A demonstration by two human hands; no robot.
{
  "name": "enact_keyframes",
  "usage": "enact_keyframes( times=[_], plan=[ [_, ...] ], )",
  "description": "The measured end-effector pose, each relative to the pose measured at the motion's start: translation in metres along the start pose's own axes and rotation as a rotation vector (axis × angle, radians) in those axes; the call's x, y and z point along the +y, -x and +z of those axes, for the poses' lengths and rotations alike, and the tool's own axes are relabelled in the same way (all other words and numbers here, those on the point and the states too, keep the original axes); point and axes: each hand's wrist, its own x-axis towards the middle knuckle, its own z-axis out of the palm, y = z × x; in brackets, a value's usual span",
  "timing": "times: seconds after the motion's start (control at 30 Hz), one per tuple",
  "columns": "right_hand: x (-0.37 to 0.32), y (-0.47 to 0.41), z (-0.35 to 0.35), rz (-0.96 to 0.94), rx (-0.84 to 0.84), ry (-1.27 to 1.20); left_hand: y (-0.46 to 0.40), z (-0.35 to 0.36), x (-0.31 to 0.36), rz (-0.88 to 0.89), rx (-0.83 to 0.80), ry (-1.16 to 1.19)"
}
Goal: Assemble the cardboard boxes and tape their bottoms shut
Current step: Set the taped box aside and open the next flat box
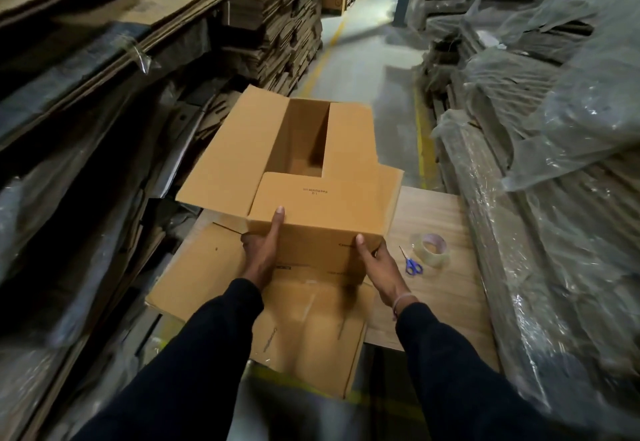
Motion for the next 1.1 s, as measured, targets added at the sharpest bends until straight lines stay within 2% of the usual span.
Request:
enact_keyframes(
  times=[0.17,0.3,0.4,0.5,0.57,0.67,0.8,0.93,1.1],
  plan=[
    [0.001,-0.006,-0.002,0.025,-0.004,0.01,-0.01,-0.006,-0.003,-0.019,-0.041,-0.08],
    [-0.016,-0.018,-0.009,-0.008,0.017,-0.001,-0.016,-0.015,0.016,-0.078,-0.135,-0.509],
    [-0.043,-0.036,-0.013,-0.044,0.049,0.005,-0.014,-0.024,0.038,0.009,-0.257,-0.77],
    [-0.075,-0.063,-0.017,-0.062,0.054,0.061,-0.013,-0.018,0.061,0.208,-0.391,-0.83],
    [-0.092,-0.079,-0.016,-0.084,0.035,0.174,-0.012,-0.01,0.076,0.392,-0.357,-0.853],
    [-0.097,-0.094,-0.005,-0.068,0.01,0.463,-0.024,0.001,0.091,0.601,-0.185,-0.831],
    [-0.085,-0.096,0.003,-0.063,0.064,0.737,-0.054,0.012,0.097,0.673,-0.08,-0.802],
    [-0.075,-0.085,-0.002,-0.05,0.054,0.808,-0.083,0.022,0.1,0.784,-0.067,-0.793],
    [-0.061,-0.054,0.001,-0.039,0.045,0.814,-0.113,0.031,0.111,0.896,-0.004,-0.918]
  ],
)
